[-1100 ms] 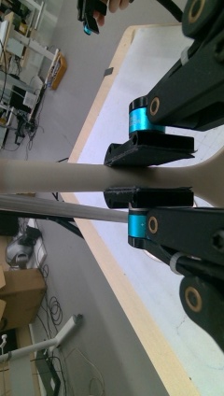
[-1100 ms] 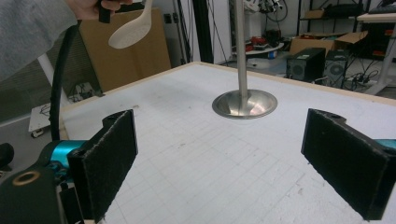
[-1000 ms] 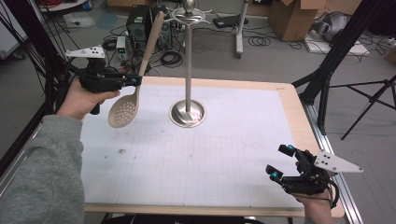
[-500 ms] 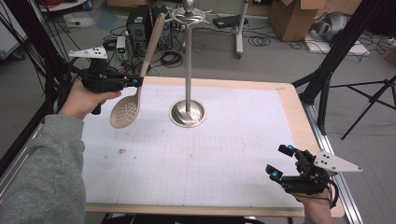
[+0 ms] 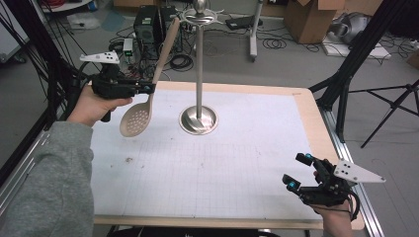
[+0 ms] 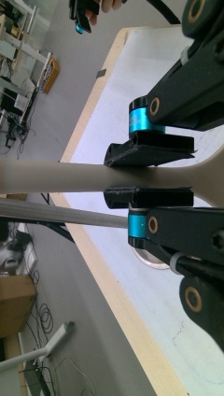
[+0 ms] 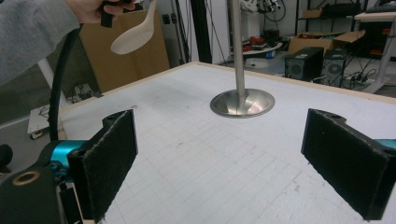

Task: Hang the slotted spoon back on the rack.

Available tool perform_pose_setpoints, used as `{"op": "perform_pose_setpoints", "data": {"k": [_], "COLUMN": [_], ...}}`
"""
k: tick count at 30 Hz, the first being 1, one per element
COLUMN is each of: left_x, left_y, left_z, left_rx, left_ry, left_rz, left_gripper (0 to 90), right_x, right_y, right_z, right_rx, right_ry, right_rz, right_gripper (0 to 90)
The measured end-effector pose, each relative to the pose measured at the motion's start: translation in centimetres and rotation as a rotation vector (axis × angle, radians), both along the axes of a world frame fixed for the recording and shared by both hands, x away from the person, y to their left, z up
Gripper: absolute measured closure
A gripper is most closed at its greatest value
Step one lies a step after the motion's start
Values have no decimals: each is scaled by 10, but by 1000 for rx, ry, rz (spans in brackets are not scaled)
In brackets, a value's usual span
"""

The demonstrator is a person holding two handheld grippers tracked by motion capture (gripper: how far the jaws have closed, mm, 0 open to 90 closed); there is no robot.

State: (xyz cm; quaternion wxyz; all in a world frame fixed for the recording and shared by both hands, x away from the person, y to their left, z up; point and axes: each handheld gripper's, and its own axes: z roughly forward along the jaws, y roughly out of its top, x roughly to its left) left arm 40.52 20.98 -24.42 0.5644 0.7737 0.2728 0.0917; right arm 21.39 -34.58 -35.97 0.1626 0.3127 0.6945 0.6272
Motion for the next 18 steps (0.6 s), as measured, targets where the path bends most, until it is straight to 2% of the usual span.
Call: {"op": "perform_pose_setpoints", "data": {"k": [18], "left_x": [4], "left_y": [-15], "left_z": [-6], "left_rx": [23], "left_ry": [-6], "left_rz": [20], "left_gripper": [775], "right_x": [1], "right_y": [0], "right_z": [-1], "right_rx": [-3], "right_ry": [0], "right_rz": [5], "right_gripper": [96]}}
